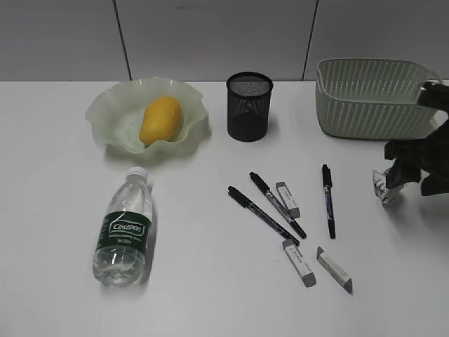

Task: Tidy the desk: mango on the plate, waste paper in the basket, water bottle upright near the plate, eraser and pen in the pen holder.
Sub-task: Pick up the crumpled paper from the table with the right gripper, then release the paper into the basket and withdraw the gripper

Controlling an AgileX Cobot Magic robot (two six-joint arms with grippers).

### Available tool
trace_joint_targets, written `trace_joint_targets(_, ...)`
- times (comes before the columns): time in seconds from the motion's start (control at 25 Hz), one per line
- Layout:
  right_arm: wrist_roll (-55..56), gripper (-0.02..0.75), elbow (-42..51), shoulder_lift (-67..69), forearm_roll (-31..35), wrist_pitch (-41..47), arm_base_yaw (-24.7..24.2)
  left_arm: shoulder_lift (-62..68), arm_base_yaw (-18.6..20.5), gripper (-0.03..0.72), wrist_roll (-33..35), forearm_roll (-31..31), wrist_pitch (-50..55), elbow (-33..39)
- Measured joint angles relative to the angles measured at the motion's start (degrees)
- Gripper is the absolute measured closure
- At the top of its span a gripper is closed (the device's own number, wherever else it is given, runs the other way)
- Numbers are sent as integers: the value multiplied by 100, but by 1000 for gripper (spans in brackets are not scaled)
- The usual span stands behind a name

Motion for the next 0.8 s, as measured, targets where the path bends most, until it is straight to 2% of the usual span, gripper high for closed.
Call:
trace_joint_targets(0.08, 63, 265, -188, 509, 42, -225, 0, 0, 0, 315, 0, 0, 0, 0)
trace_joint_targets(0.12, 77, 293, -269, 696, 61, -312, 0, 0, 0, 314, 0, 0, 0, 0)
trace_joint_targets(0.16, 82, 372, -325, 810, 77, -364, 0, 0, 0, 314, 0, 0, 0, 0)
trace_joint_targets(0.2, 82, 503, -359, 884, 75, -387, 0, 0, 0, 314, 0, 0, 0, 0)
trace_joint_targets(0.24, 88, 591, -374, 878, 68, -375, 0, 0, 0, 314, 0, 0, 0, 0)
trace_joint_targets(0.32, 0, 698, -379, 684, -62, -186, 8, 0, 0, 314, 0, 0, 0, 0)
trace_joint_targets(0.44, -277, 725, -310, -207, -357, 179, 77, 0, 0, 314, 0, 0, 0, 0)
trace_joint_targets(0.6, -371, 725, -547, -1314, -684, -555, 67, 0, 0, 316, 0, 0, 0, 0)
trace_joint_targets(0.8, -378, 710, -2185, 67, -1066, -975, -20, 0, 0, 337, 0, 0, 0, 0)
